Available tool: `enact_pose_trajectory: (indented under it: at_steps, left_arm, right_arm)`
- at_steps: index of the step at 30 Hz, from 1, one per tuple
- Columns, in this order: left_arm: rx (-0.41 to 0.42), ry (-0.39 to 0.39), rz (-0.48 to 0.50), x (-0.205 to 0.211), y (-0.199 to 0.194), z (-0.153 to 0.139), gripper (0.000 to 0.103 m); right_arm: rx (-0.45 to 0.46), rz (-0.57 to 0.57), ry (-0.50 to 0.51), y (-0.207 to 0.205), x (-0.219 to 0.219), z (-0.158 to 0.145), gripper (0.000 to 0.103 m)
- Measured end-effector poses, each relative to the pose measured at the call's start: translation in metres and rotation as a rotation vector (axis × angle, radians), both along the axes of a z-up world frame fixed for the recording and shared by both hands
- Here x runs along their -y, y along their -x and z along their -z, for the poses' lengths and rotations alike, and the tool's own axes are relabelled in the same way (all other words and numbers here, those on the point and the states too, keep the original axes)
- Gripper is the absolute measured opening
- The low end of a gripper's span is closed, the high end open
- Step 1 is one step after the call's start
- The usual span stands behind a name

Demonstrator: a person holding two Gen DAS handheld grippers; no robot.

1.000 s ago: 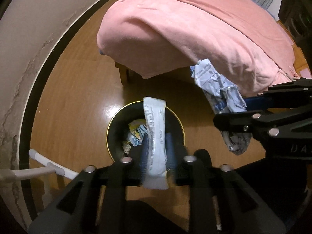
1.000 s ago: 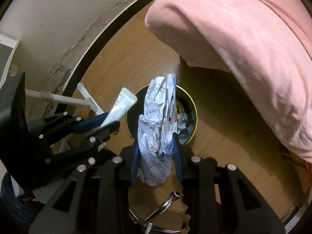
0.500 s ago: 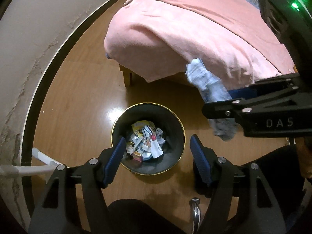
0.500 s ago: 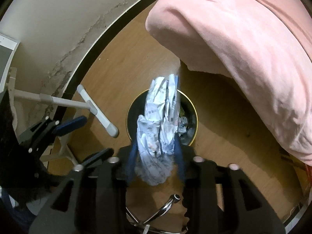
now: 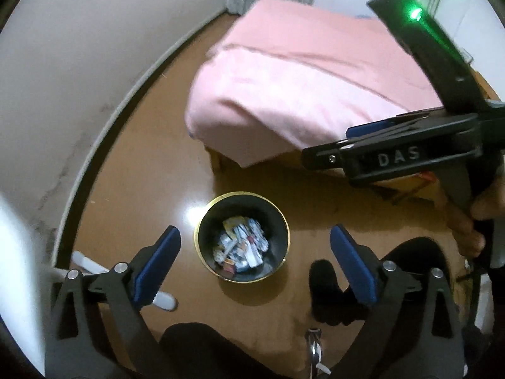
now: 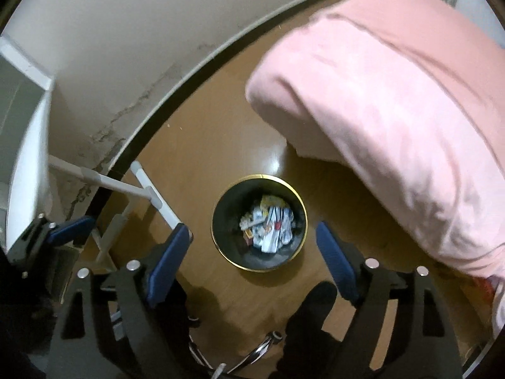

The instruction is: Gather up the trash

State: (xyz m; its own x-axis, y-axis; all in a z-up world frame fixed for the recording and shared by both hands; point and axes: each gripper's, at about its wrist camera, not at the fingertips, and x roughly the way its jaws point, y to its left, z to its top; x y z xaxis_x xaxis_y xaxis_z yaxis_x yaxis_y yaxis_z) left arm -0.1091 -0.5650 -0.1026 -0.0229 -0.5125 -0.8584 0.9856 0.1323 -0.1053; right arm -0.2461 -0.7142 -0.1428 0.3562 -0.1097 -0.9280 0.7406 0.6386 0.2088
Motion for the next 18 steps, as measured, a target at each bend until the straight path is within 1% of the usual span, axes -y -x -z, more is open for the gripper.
enact_pose_trajectory:
  at_steps: [3, 4, 6, 9, 10, 12, 13, 15, 18]
  left_arm:
    - [0.029, 0.032, -0.077, -0.032, -0.014, -0.035, 0.096]
    - [0.033, 0.046, -0.111, -0.047, -0.022, -0.046, 0.096]
    - [0.034, 0.065, -0.172, -0.077, -0.041, -0.062, 0.096]
    - [0.07, 0.093, -0.294, -0.132, -0.075, -0.084, 0.096]
    - [0.1, 0.099, -0.348, -0.154, -0.088, -0.091, 0.096]
    - [0.159, 0.112, -0.458, -0.203, -0.115, -0.102, 0.096]
    - [0.175, 0.115, -0.497, -0.22, -0.124, -0.106, 0.096]
    - [0.227, 0.122, -0.623, -0.274, -0.148, -0.114, 0.096]
    - [0.268, 0.117, -0.762, -0.335, -0.169, -0.119, 0.096]
  right_arm:
    - [0.039, -0.051, 0.068, -0.014, -0.021, -0.038, 0.087]
    - [0.062, -0.082, 0.091, -0.025, -0.033, -0.053, 0.088]
    - [0.091, -0.13, 0.115, -0.043, -0.049, -0.071, 0.088]
    - [0.147, -0.243, 0.147, -0.089, -0.093, -0.099, 0.09]
    - [0.157, -0.274, 0.159, -0.102, -0.105, -0.105, 0.09]
    - [0.181, -0.367, 0.19, -0.138, -0.144, -0.118, 0.09]
    - [0.19, -0.4, 0.193, -0.15, -0.158, -0.121, 0.09]
    - [0.214, -0.474, 0.208, -0.18, -0.194, -0.13, 0.09]
    - [0.25, -0.587, 0.239, -0.221, -0.249, -0.139, 0.09]
